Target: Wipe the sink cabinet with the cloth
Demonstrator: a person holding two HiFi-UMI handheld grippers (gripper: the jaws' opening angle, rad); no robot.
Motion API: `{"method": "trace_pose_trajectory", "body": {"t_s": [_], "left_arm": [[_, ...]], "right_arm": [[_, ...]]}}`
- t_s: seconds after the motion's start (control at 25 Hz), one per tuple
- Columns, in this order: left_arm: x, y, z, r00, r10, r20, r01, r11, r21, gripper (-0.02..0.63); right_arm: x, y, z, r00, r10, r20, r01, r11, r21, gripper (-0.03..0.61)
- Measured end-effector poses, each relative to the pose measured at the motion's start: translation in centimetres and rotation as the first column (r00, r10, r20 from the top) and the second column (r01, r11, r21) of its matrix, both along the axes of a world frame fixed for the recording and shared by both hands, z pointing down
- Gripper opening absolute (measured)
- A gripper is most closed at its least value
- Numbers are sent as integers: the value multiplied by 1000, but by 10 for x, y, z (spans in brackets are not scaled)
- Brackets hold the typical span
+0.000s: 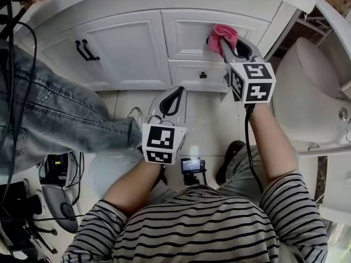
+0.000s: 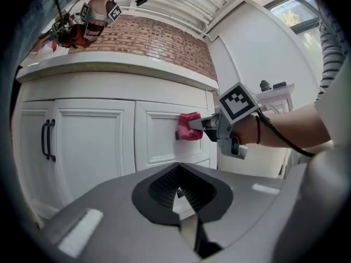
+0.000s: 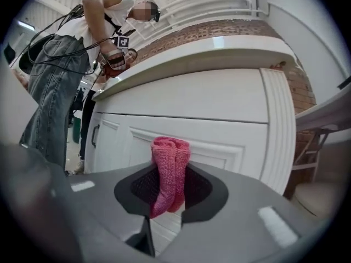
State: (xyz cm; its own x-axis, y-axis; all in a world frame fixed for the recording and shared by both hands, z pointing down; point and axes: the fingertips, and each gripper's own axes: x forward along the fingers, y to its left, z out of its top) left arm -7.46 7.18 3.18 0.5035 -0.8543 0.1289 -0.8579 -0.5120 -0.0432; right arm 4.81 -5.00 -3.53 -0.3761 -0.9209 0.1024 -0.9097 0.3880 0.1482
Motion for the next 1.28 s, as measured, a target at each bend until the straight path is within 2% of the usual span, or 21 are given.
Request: {"method": "trace_pose_trajectory", "body": {"t_s": [0.24, 0.36, 0.44, 0.56, 0.68, 0.8, 0.96, 1.04, 1.12, 1.28], "left_arm": [[5, 1, 5, 1000, -2, 16, 3, 1000, -12, 0], [8, 2, 2, 1000, 5, 7, -5, 1000, -7, 0], [10, 6, 1, 1000, 18, 8, -18, 1000, -2, 0], [12, 12, 0, 1000, 29, 0, -29, 1000, -3, 0], [12, 14, -4, 1000, 29, -1, -29, 1000, 4, 0], [8, 16, -5, 1000, 21, 2, -21, 1000, 13, 0], [-2, 13, -2, 999, -1, -40, 0, 1000, -22, 0], [-2, 12, -5, 1000, 1, -29, -1, 1000, -2, 0], [0, 13, -5, 1000, 11, -3, -11, 1000, 21, 0], [0, 11, -4, 1000, 21, -19, -21, 1000, 13, 0]], "right_arm": [[80, 1, 5, 989, 149, 17, -148, 988, -39, 95], [123, 14, 8, 966, 258, 26, -257, 965, -50, 92], [136, 23, 11, 954, 293, 60, -289, 955, -66, 91], [100, 31, 17, 975, 205, 83, -199, 978, -68, 91], [19, 25, 37, 997, 22, 76, -16, 997, -79, 91], [-62, 15, 62, 990, -134, 48, 138, 986, -93, 91], [-133, -1, 77, 970, -241, 13, 241, 967, -88, 92], [-141, -9, 79, 969, -244, -21, 242, 967, -80, 92], [-132, -13, 80, 973, -230, -29, 227, 971, -76, 92], [-69, -16, 84, 993, -118, 0, 118, 989, -84, 92]]}}
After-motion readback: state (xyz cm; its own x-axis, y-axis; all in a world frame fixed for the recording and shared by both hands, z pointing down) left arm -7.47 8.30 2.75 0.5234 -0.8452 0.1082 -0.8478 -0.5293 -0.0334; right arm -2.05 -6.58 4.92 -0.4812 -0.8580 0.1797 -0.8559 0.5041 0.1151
